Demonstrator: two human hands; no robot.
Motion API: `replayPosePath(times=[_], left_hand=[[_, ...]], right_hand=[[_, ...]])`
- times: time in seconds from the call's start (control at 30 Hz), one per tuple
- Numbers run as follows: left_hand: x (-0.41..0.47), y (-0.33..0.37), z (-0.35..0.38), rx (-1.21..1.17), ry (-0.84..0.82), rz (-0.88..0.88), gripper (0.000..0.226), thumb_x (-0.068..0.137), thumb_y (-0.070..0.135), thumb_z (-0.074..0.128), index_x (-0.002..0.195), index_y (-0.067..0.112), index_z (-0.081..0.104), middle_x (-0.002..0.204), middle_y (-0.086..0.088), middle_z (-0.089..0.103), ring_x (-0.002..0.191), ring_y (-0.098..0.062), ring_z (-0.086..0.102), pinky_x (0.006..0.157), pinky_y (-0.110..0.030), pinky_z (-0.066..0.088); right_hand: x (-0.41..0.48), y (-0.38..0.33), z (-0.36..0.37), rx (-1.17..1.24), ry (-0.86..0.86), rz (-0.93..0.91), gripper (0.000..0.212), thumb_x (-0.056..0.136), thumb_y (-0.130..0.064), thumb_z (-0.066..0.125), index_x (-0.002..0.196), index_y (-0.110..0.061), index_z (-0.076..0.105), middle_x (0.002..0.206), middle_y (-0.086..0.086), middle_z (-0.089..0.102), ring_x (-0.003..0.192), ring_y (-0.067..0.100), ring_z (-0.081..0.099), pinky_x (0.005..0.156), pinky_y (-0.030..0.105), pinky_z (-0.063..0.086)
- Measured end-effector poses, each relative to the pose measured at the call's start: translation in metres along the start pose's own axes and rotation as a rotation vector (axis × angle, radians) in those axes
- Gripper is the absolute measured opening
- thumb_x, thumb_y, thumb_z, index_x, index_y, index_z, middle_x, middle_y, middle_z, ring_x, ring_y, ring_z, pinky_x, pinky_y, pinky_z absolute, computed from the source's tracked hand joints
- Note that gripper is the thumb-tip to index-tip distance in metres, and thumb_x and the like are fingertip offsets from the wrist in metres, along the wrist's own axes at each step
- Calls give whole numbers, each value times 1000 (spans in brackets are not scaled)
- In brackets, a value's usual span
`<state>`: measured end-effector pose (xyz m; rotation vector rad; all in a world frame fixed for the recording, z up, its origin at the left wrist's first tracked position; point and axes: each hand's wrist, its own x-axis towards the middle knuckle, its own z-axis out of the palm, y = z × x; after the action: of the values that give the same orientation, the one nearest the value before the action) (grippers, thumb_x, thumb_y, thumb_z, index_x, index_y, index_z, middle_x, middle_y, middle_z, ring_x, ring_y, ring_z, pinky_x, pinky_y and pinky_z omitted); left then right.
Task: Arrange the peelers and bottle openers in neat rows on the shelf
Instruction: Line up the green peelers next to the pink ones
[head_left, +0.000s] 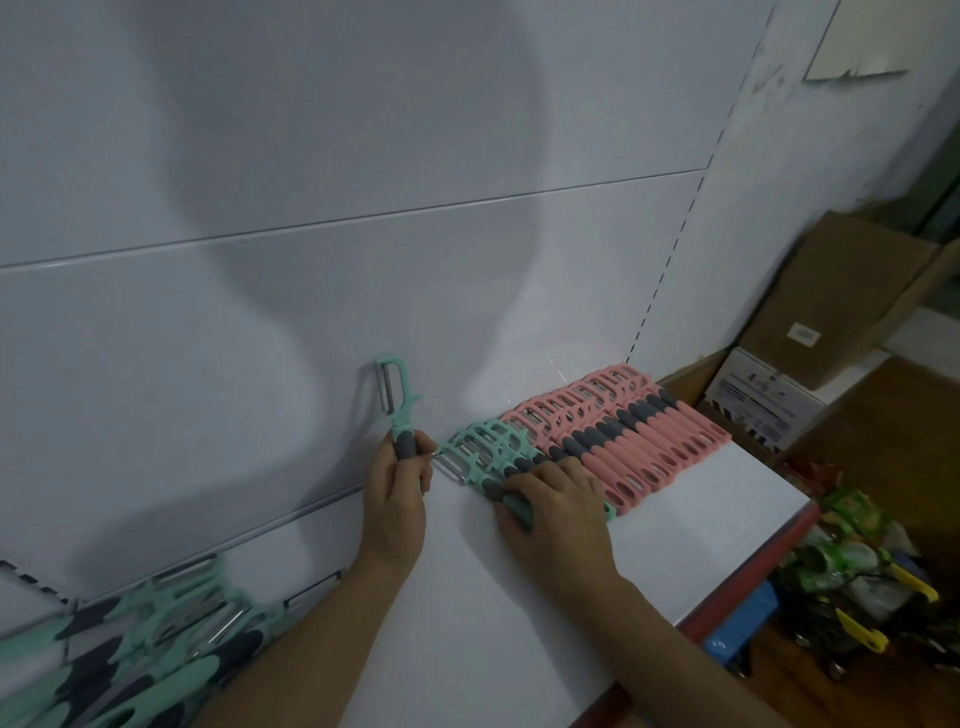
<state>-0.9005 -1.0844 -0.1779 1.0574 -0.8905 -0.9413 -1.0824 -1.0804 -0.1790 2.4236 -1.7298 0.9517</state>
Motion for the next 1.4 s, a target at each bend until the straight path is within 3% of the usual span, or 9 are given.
replayPosePath(times=[0.6,0.77,1.0,1.07,1.13,1.2,1.3,1.33,1.4], left_hand=[[-1,3,0,11,-36,2,13,73,39,55,78,35,66,69,4,45,63,-9,39,56,-17,37],[0,3,0,10,-34,-20,18,82,24,51,79,33,65,70,0,43,63,-10,38,56,-19,35],[-5,6,4,2,-124,-35,25,90,25,42,88,11,61,66,-4,42,61,-13,38,56,-25,32],[-7,7,5,11,-199,-18,28,93,25,42,86,7,62,65,-3,46,62,-13,41,57,-25,34],[-9,9,8,48,-290,17,27,95,20,41,83,7,61,66,0,52,65,-15,45,60,-27,38],[-15,9,11,65,-365,8,25,94,16,40,90,9,64,73,-4,59,70,-19,50,64,-31,43],[-27,11,17,64,-428,-86,31,96,23,43,114,18,68,106,4,76,103,-13,68,87,-25,54],[-28,15,18,120,-436,-68,30,98,28,44,117,24,68,111,11,76,110,-9,67,94,-22,52],[-22,27,13,376,-410,100,30,100,39,43,108,27,69,101,14,74,99,-4,67,88,-20,50]], right_hand=[[5,3,-1,139,-6,31,6,87,-30,79,93,-27,79,90,-9,73,83,14,60,75,34,53],[7,1,-2,120,-12,41,7,87,-31,77,91,-26,76,89,-10,72,82,12,57,75,32,52],[7,-4,-11,142,31,24,11,86,-29,79,91,-20,75,93,-4,69,86,16,55,74,32,47],[11,-9,-18,285,109,6,15,92,-30,71,100,-19,76,98,-7,67,90,11,55,76,23,44],[19,-18,-26,573,37,60,34,97,-45,60,116,-22,73,112,-14,63,104,3,56,84,15,46],[27,-28,-26,777,-124,105,35,97,-45,60,118,-20,72,118,-10,62,113,9,57,91,28,54],[29,-41,-24,969,-149,111,13,98,-16,63,98,-9,75,99,6,68,96,28,65,84,56,55],[29,-43,-26,1059,-121,151,13,98,-12,62,95,-12,75,95,9,69,93,32,66,82,60,55],[30,-42,-34,1185,-45,249,20,101,-14,58,90,-23,72,90,10,71,87,34,70,77,60,59]])
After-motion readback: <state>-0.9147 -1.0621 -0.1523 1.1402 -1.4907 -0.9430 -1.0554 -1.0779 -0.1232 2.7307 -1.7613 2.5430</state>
